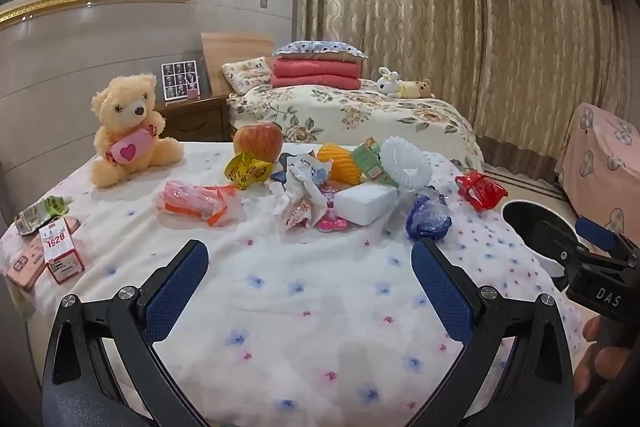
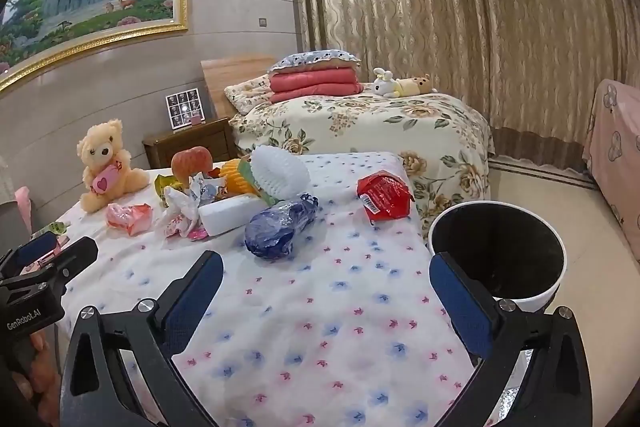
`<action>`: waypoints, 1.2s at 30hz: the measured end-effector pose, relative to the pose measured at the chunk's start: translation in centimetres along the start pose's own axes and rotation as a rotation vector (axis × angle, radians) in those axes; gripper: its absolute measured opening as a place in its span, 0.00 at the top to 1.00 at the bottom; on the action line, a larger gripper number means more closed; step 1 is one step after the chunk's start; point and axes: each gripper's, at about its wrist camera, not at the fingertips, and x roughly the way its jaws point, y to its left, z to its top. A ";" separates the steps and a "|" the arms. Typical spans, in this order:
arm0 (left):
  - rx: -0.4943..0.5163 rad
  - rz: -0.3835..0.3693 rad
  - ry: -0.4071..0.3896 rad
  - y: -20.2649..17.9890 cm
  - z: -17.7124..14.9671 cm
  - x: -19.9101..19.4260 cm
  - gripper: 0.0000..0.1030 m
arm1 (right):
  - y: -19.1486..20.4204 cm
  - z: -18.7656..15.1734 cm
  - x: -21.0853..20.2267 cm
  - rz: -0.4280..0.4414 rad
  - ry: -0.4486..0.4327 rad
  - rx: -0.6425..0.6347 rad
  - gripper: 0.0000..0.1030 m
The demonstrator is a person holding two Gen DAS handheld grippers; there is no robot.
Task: Collect trash
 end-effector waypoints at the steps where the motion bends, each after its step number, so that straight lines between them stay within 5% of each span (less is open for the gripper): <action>1: 0.001 0.003 0.000 -0.1 0.0 0.0 0.00 | 0.0 0.0 0.0 0.002 0.000 0.001 0.00; 36: -0.002 -0.001 -0.021 -0.1 0.2 -0.5 0.00 | 0.1 -0.3 -0.1 0.031 0.004 0.018 0.00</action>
